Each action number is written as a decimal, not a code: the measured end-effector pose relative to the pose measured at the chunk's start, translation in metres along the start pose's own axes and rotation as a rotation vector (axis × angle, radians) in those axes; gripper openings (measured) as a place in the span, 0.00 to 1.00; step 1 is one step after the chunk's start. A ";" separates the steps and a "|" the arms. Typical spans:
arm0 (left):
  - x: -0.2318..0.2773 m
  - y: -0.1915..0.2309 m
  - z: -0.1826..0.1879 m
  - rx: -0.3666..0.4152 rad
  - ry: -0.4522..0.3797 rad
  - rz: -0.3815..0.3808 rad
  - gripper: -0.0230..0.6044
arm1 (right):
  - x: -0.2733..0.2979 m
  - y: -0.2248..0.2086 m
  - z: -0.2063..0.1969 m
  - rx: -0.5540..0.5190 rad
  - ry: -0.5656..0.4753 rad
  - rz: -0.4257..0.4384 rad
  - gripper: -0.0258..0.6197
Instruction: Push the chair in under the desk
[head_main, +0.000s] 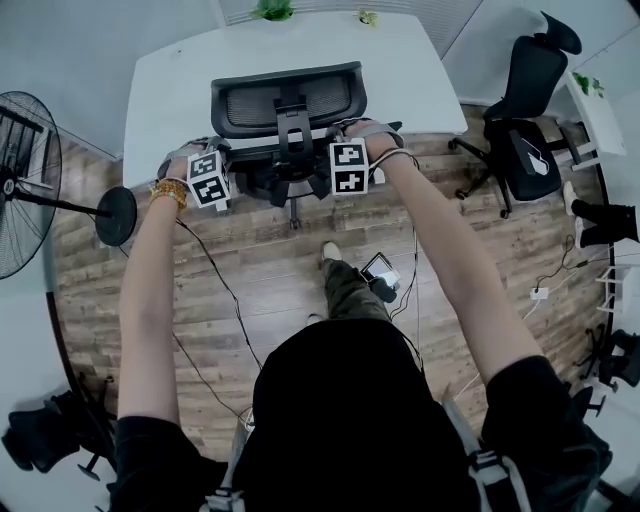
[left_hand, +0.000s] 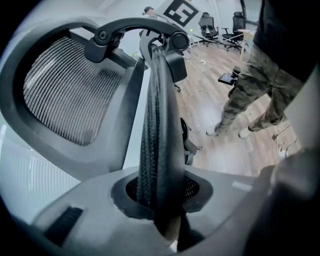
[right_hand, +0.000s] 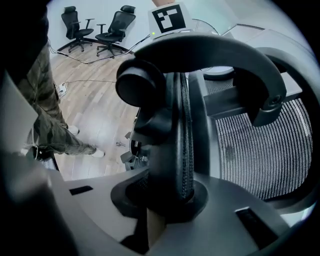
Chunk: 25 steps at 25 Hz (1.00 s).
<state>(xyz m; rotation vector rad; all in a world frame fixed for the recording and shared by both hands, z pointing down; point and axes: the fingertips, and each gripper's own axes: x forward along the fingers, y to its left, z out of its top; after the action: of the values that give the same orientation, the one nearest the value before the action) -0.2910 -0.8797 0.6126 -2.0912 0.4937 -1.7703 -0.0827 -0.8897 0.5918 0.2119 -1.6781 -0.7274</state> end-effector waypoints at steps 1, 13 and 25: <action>0.000 0.000 -0.001 0.000 0.001 -0.002 0.18 | 0.000 0.000 0.001 -0.001 -0.002 0.001 0.11; 0.004 -0.002 -0.014 -0.070 0.105 -0.035 0.19 | -0.001 0.000 0.002 -0.010 0.003 -0.001 0.11; 0.004 -0.004 -0.028 -0.101 0.212 0.039 0.34 | -0.004 0.022 0.003 -0.001 -0.003 0.176 0.30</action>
<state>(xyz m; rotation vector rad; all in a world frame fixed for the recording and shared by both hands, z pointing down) -0.3178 -0.8796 0.6217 -1.9528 0.6907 -1.9936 -0.0794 -0.8690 0.6009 0.0615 -1.6749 -0.5973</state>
